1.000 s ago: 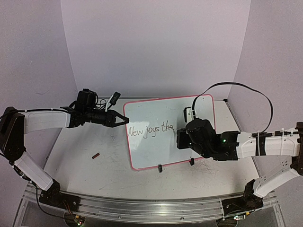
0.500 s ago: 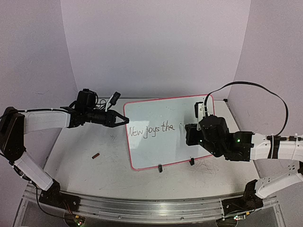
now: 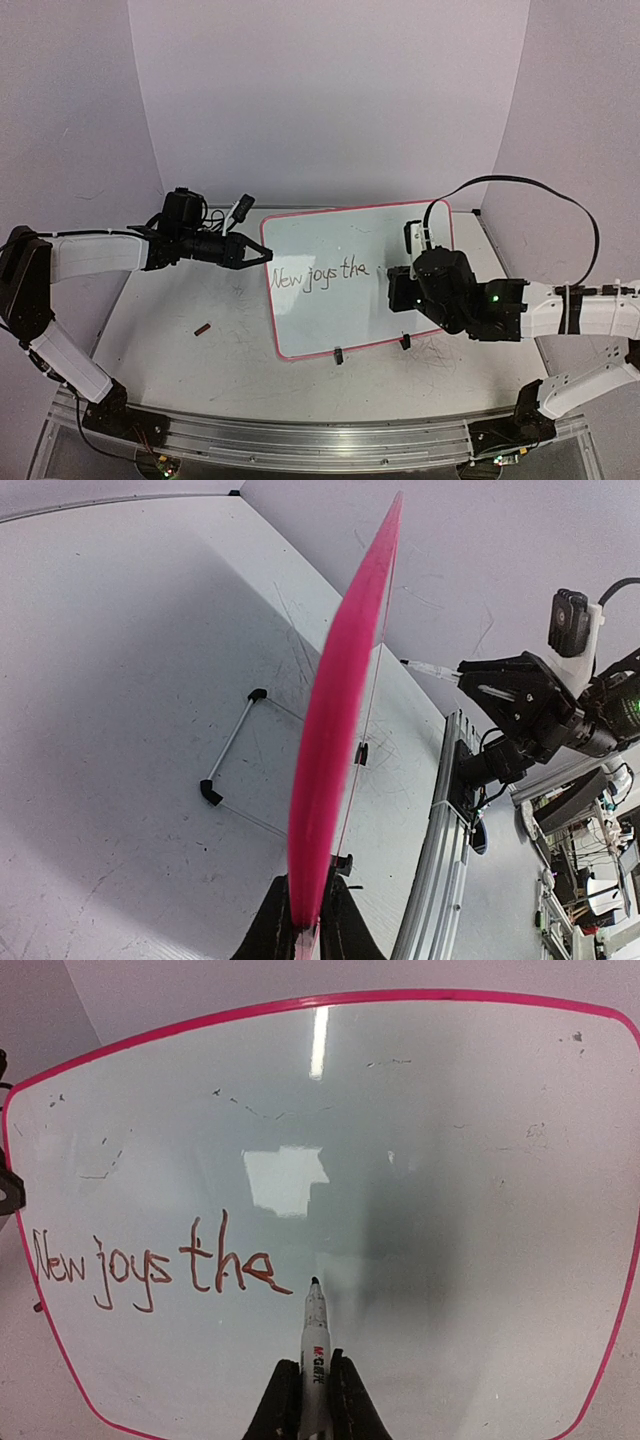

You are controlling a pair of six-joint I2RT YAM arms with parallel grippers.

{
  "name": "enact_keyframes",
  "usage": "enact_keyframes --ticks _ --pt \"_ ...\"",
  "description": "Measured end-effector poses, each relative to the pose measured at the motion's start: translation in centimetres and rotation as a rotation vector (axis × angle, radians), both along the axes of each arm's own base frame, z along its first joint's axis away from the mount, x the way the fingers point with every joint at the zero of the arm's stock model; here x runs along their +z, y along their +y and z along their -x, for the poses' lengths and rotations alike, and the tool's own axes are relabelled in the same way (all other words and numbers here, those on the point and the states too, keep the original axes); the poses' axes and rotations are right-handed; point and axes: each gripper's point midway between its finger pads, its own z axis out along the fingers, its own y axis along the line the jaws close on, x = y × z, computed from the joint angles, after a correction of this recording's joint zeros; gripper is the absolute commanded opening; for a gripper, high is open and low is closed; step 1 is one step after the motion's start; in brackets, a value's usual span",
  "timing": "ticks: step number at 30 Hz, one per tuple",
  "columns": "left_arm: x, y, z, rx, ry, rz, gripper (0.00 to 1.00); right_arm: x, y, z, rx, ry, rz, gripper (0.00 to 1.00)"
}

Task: Write a sentence on the whiteboard

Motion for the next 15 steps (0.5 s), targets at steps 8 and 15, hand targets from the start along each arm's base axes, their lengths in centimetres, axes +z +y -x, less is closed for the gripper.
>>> enact_keyframes --ticks 8,15 --pt "0.00 0.00 0.00 0.000 0.000 0.000 0.09 -0.80 0.04 -0.26 -0.004 0.010 0.022 0.00" --pt "-0.01 0.00 0.01 0.000 0.001 0.000 0.09 -0.77 -0.20 -0.52 -0.013 0.009 0.021 0.00"
